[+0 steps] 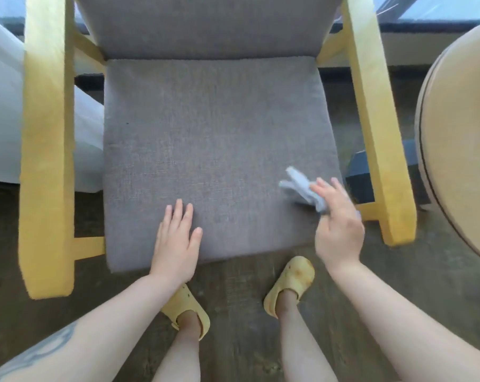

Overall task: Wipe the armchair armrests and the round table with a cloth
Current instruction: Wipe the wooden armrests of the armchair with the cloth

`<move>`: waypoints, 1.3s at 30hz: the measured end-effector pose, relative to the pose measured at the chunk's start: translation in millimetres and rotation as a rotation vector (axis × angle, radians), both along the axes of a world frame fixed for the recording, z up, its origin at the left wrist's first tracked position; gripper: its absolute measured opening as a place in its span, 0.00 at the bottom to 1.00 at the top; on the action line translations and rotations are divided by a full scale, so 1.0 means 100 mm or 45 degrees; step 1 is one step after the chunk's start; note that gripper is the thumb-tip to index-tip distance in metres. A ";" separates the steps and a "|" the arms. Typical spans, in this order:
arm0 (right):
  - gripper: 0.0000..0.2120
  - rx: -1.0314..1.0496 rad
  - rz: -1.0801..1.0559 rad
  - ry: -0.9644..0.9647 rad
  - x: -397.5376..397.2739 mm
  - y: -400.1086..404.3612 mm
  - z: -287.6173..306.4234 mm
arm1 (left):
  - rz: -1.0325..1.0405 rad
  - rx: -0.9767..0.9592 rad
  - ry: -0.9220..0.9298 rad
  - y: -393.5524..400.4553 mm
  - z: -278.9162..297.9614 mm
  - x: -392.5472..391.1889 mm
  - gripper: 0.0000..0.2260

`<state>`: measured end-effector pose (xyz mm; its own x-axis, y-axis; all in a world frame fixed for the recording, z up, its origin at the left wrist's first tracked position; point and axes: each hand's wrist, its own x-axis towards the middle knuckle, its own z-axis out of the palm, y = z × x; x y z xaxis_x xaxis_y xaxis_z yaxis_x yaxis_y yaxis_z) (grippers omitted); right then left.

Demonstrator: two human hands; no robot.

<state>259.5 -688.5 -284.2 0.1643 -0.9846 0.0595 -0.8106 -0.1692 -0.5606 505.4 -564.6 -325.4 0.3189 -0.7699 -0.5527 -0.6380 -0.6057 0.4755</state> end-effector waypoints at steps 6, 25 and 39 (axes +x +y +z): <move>0.25 0.337 0.006 0.183 0.12 0.11 -0.45 | -0.074 0.013 0.065 -0.39 0.02 -0.65 0.24; 0.27 0.241 0.218 0.224 -1.39 -0.23 0.33 | -0.297 -0.331 0.119 -2.00 0.79 -2.39 0.23; 0.30 0.273 0.190 0.216 -1.67 -0.33 0.26 | -0.803 -0.283 -0.173 -3.04 0.65 -1.84 0.25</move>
